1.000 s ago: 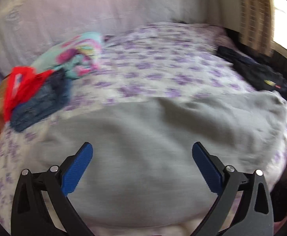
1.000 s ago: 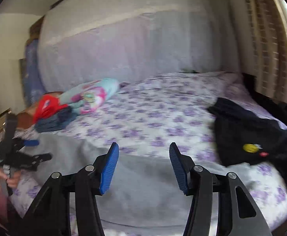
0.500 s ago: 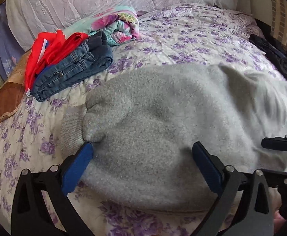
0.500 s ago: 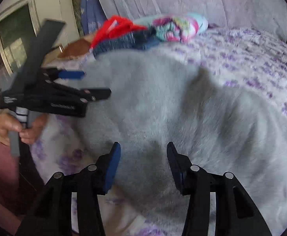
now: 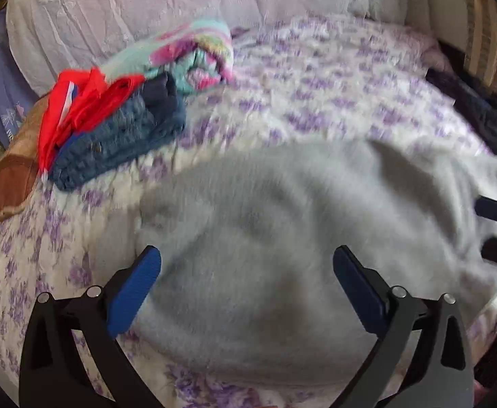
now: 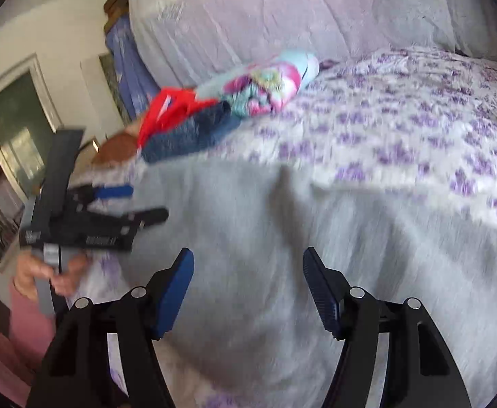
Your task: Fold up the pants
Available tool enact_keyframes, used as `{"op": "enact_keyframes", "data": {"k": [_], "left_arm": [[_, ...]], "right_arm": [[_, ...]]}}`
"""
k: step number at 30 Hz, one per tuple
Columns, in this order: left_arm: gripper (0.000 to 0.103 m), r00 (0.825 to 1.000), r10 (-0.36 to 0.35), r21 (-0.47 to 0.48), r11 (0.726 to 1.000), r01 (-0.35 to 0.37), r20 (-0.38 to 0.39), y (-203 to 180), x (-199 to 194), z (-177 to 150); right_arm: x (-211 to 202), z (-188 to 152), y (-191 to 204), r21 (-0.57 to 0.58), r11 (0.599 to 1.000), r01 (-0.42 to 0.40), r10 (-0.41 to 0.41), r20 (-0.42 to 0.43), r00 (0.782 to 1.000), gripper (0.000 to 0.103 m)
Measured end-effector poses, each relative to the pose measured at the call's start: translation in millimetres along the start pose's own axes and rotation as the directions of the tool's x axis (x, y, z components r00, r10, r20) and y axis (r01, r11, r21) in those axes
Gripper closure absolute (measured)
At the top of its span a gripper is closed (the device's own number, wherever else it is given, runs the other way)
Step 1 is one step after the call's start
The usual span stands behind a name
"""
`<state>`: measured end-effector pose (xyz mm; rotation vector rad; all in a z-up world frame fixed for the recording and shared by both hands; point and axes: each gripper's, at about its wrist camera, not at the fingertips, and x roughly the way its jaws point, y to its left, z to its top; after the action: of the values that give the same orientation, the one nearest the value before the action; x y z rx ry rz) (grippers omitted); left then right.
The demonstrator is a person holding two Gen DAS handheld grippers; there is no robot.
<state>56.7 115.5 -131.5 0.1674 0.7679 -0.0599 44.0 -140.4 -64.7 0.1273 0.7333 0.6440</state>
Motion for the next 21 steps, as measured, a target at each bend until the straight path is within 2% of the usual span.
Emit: {"op": "enact_keyframes", "data": {"k": [1,4,6,8,11,14,17,20,21], "left_arm": [[0.004,1.000,-0.002,0.012,1.000,0.002,0.025,-4.9,-4.1,7.3],[0.004,1.000,0.005,0.023,1.000,-0.006,0.025,-15.8,2.0,20.8],[0.004,1.000,-0.019,0.023,1.000,0.019,-0.003,-19.6,14.0,24.1],[0.004,0.998,-0.027,0.019,0.999,0.028,-0.048,-21.8,31.0,20.2],[0.004,0.998,-0.007,0.034,0.999,0.009,-0.067,-21.8,47.8,8.1],[0.004,0.999,0.016,0.059,0.998,-0.014,-0.029,-26.2,45.8,1.3],[0.004,1.000,0.000,0.043,0.999,0.001,-0.015,-23.3,45.1,0.0],[0.004,1.000,-0.003,0.039,0.999,0.003,-0.009,-23.1,45.1,-0.3],[0.004,1.000,-0.001,0.040,0.999,0.002,-0.008,-23.5,45.3,-0.3]], "right_arm": [[4.3,13.0,-5.7,0.019,1.000,-0.006,0.006,0.010,1.000,0.036],[21.1,48.2,-26.9,0.090,0.996,-0.023,0.025,-0.023,0.999,0.038],[43.5,72.4,-47.8,0.114,0.992,-0.054,0.065,-0.097,0.993,0.040],[63.9,91.2,-64.2,0.144,0.985,-0.092,0.118,-0.182,0.976,0.040],[94.9,111.0,-83.9,0.212,0.964,-0.158,0.221,-0.321,0.921,0.040],[118.6,114.4,-90.1,0.195,0.966,-0.169,0.240,-0.436,0.867,0.040],[138.8,108.7,-91.8,0.194,0.967,-0.164,0.244,-0.525,0.815,0.040],[153.2,99.3,-88.5,0.221,0.952,-0.212,0.304,-0.602,0.738,0.038],[155.4,97.9,-87.2,0.223,0.950,-0.219,0.311,-0.614,0.726,0.038]]}}
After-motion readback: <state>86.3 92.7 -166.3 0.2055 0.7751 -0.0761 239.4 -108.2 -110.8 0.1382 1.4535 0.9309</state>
